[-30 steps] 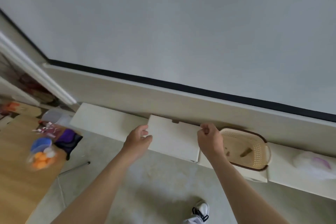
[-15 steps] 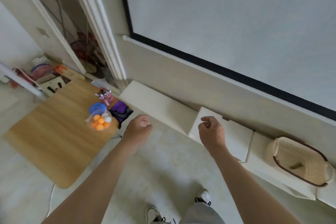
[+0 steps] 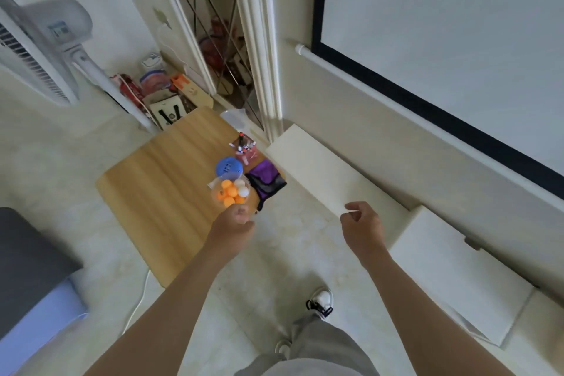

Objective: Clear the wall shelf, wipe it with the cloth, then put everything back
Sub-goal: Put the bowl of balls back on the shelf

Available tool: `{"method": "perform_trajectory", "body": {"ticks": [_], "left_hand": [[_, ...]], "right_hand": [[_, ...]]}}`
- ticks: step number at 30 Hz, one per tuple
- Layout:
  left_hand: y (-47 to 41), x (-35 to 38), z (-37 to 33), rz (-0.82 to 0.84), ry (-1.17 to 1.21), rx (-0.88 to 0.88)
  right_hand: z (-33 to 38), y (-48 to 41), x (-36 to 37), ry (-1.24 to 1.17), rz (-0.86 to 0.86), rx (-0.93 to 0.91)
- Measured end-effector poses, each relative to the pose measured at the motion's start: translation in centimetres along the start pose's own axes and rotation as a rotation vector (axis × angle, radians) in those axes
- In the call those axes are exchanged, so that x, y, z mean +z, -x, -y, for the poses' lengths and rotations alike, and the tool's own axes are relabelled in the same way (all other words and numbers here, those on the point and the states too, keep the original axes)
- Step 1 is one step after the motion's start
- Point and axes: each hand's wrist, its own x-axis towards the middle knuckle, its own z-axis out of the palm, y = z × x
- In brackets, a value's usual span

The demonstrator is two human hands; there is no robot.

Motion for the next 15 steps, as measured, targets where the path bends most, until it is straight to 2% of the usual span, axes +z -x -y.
{"method": "perform_trajectory", "body": {"ticks": [7,15], "left_hand": [[-6.2,-3.1,0.9,-0.051,-0.059,-0.115],[-15.7,-4.8,2.4,-0.003,-0.146,-0.137]], "right_hand": [[2.4,-3.6,6.2,0.017,0.216,0.098],[3.2,-7.4,14.6,0.020,0.277,0.282]]}}
